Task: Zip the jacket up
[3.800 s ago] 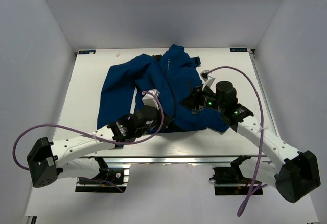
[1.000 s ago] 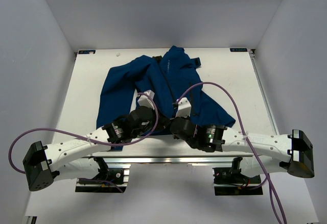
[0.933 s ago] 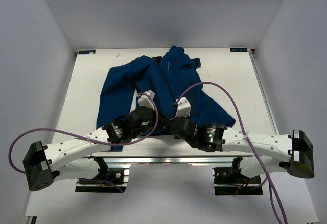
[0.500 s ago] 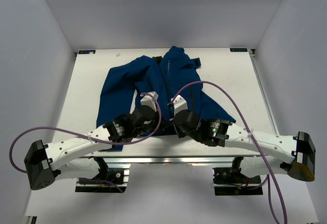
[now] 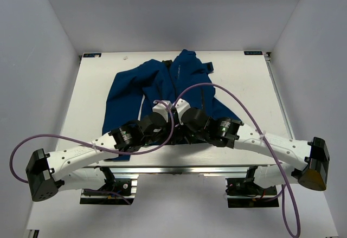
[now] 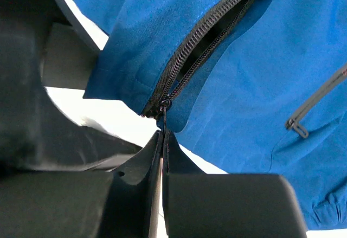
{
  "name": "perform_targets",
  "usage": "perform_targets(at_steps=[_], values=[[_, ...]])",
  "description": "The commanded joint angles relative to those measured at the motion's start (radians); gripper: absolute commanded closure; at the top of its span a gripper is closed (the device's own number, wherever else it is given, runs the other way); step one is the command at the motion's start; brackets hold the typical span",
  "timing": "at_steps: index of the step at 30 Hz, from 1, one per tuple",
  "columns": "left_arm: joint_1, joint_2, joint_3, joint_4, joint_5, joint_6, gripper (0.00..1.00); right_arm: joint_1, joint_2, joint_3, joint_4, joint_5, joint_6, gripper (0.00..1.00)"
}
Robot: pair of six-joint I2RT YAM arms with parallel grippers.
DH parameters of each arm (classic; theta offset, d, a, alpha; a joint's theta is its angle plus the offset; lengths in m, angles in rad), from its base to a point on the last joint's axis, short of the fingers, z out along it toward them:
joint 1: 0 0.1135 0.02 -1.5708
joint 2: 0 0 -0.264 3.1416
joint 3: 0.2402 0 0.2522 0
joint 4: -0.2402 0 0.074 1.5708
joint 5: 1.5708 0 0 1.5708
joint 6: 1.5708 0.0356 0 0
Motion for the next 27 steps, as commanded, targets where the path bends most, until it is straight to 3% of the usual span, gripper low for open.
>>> perform_targets(at_steps=[1,3,7,12,15,20,27], values=[[-0.008,-0.075,0.031,0.002,0.02,0.1,0.34,-0.033,-0.004,0.105,-0.03,-0.113,-0.03,1.0],[-0.008,-0.104,0.029,0.021,0.014,0.166,0.31,-0.061,-0.004,0.134,-0.05,-0.173,-0.059,1.0],[-0.008,-0.139,0.038,0.033,0.004,0.244,0.02,-0.139,0.017,0.177,-0.093,-0.279,-0.082,1.0],[-0.008,-0.136,0.084,-0.04,-0.016,0.401,0.02,-0.204,0.052,0.235,-0.171,-0.389,-0.119,1.0],[-0.013,-0.09,0.17,-0.135,-0.112,0.497,0.02,-0.253,0.069,0.269,-0.206,-0.443,-0.135,1.0],[-0.026,-0.004,0.262,-0.185,-0.129,0.701,0.02,-0.311,0.115,0.316,-0.24,-0.558,-0.157,1.0],[-0.054,0.057,0.27,-0.199,-0.177,0.789,0.08,-0.352,0.167,0.424,-0.292,-0.599,-0.142,1.0]])
